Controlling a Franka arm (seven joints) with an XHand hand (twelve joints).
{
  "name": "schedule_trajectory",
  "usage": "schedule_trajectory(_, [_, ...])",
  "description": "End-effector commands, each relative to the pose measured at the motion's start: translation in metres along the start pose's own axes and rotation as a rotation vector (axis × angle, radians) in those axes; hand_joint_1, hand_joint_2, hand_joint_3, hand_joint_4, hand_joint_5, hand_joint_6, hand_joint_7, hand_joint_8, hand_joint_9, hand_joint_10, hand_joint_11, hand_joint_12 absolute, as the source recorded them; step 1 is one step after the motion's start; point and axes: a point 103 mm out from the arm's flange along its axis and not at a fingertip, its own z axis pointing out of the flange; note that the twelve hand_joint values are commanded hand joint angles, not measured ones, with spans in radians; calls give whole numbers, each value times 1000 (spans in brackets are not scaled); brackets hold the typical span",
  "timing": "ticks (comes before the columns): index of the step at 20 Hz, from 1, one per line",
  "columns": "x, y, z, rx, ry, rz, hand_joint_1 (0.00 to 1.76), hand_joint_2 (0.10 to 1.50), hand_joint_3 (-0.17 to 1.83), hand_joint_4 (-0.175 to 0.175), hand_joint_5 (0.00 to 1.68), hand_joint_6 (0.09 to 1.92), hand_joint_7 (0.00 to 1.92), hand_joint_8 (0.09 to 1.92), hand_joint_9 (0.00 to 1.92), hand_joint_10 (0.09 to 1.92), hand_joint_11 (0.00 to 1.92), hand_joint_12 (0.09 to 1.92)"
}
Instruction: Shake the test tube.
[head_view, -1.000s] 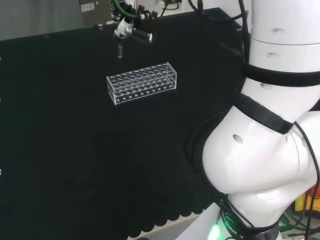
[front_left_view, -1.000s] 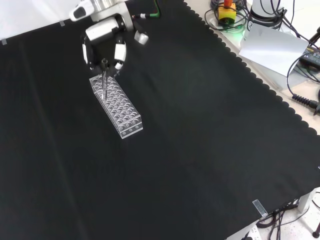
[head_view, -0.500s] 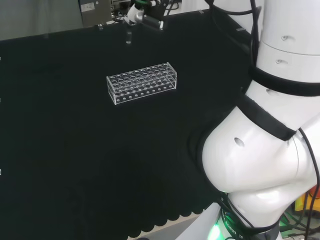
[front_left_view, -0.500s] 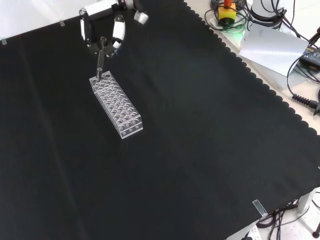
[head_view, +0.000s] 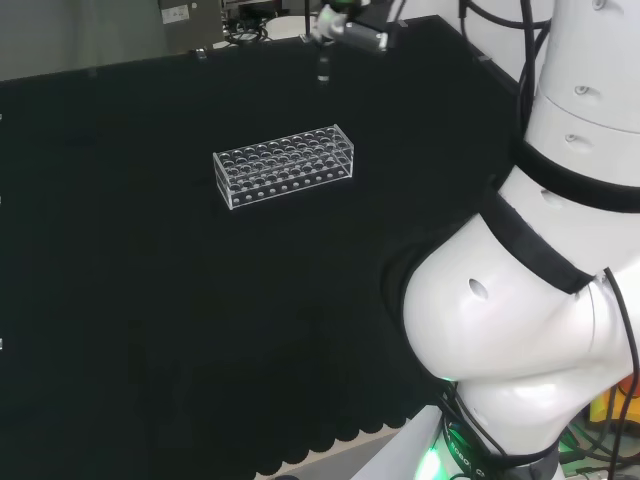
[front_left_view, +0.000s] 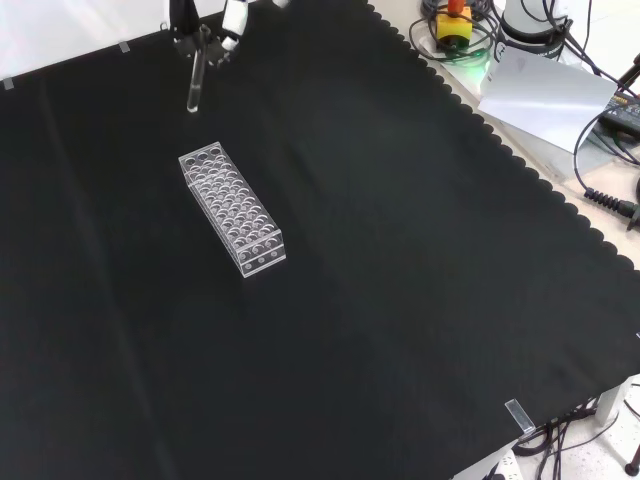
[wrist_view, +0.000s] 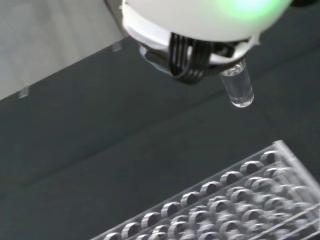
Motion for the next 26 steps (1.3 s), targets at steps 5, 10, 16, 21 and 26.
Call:
schedule_trajectory(5, [-117,-8,-68,-94,-265,179,1432,633,607,-175,1338,480,1425,576,1382,320,1186,902])
schedule_trajectory(10, [-135,-10,-91,-132,-332,207,1432,634,604,-175,1337,479,1424,578,1380,321,1185,904])
schedule_trajectory(16, [-132,-10,-98,-143,-398,175,1432,635,602,-175,1337,480,1423,580,1379,323,1184,906])
schedule_trajectory(21, [-109,-9,-83,-124,-361,127,1431,637,601,-175,1336,480,1423,580,1378,325,1184,907])
schedule_trajectory(26, [-73,-8,-62,-107,-305,59,1431,637,600,-175,1336,481,1422,580,1377,326,1183,908])
